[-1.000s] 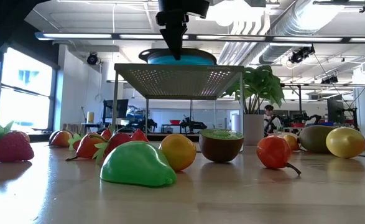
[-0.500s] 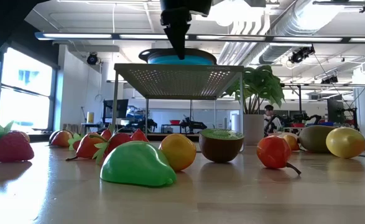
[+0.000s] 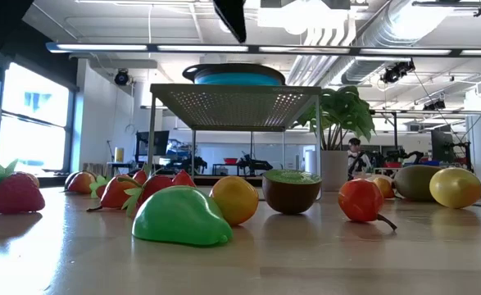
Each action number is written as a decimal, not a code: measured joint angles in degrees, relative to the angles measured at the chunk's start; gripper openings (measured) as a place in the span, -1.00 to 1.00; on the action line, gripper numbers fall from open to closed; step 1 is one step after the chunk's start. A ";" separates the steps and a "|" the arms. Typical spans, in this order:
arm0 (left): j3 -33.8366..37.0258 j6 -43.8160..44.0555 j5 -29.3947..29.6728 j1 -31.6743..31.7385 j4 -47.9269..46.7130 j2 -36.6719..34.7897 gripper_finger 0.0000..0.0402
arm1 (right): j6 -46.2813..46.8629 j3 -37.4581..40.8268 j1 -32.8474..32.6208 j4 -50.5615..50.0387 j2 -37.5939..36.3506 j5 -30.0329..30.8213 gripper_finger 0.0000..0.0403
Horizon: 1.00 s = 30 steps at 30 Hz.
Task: Pick & Place Fruit
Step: Put the brown kiwi in the blue bowl on the shelf
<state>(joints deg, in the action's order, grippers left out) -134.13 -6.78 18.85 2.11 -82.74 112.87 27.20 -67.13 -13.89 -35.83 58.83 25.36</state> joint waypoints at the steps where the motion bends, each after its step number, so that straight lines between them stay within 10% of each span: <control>1: 0.00 0.03 -1.34 -0.52 0.66 -0.69 0.02 | 0.00 0.00 0.01 0.00 0.00 0.00 -0.98; 21: 0.70 0.14 -5.89 -11.44 10.39 -8.29 0.02 | -0.46 0.00 0.02 -0.46 0.00 0.00 -0.98; 30: 18.65 1.52 -5.81 -13.49 26.64 -13.20 0.02 | -0.48 0.00 0.00 -0.95 0.00 0.00 -0.98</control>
<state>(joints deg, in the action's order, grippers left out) -115.47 -5.26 13.04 -11.38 -56.10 99.67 26.72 -67.13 -13.89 -36.78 58.83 25.36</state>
